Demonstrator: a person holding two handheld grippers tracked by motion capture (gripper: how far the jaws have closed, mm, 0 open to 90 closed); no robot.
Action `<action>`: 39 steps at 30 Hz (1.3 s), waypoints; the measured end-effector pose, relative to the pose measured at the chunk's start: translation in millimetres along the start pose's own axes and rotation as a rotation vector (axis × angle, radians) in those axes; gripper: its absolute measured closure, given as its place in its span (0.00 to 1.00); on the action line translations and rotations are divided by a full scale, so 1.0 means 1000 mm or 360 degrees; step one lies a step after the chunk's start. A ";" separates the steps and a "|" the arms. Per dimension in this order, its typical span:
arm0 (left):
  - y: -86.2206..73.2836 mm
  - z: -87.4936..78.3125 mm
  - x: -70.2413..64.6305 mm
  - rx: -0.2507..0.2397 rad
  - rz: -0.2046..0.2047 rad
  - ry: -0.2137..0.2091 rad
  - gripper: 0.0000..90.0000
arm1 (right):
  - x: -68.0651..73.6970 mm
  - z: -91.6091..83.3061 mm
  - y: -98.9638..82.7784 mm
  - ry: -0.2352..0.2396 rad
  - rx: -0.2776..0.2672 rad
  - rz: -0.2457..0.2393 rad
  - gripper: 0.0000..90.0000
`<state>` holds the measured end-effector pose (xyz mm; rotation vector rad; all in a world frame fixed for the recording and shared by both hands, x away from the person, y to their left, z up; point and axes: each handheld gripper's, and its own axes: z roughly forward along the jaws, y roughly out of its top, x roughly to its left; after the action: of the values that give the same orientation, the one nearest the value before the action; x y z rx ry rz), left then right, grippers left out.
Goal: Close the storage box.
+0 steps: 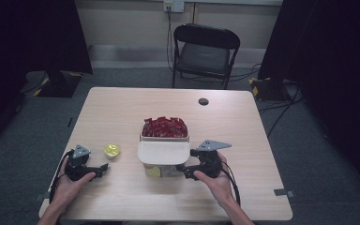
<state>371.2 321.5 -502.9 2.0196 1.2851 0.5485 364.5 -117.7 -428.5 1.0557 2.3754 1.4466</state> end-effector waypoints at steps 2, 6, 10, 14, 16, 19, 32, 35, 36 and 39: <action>0.000 0.000 0.000 -0.0006 -0.0007 -0.0001 0.07 | 0.001 0.002 -0.003 0.0015 0.0018 0.0003 0.20; 0.000 0.000 0.000 -0.0002 0.0000 0.0000 0.07 | 0.001 0.005 -0.007 0.0014 0.0053 -0.0013 0.20; 0.000 0.000 0.000 -0.0001 -0.0001 0.0000 0.07 | 0.000 0.006 -0.011 0.0002 0.0071 -0.0014 0.21; 0.000 0.000 0.000 -0.0005 -0.0006 -0.0001 0.07 | -0.002 0.005 -0.013 -0.0014 0.0082 -0.0009 0.20; 0.000 0.000 0.000 -0.0006 -0.0005 -0.0001 0.07 | -0.004 0.004 -0.015 -0.0028 0.0085 0.0010 0.19; 0.000 0.000 0.000 -0.0006 -0.0006 -0.0002 0.07 | -0.006 -0.001 -0.017 -0.0050 0.0077 0.0018 0.19; 0.000 0.000 0.000 -0.0006 -0.0002 -0.0004 0.07 | -0.021 -0.022 -0.011 -0.0167 -0.0005 0.0059 0.19; 0.000 0.000 0.000 -0.0008 -0.0005 -0.0004 0.07 | -0.026 -0.027 -0.010 -0.0199 -0.0036 0.0078 0.19; 0.000 0.000 0.000 -0.0007 -0.0005 -0.0003 0.07 | -0.028 -0.029 -0.009 -0.0209 -0.0056 0.0093 0.19; 0.000 0.000 0.000 -0.0007 -0.0004 -0.0004 0.07 | -0.035 -0.038 -0.006 -0.0236 -0.0098 0.0114 0.19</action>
<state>371.4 321.3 -503.2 2.0138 1.2838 0.5468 369.0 -169.2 -421.4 1.1998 2.1984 1.4018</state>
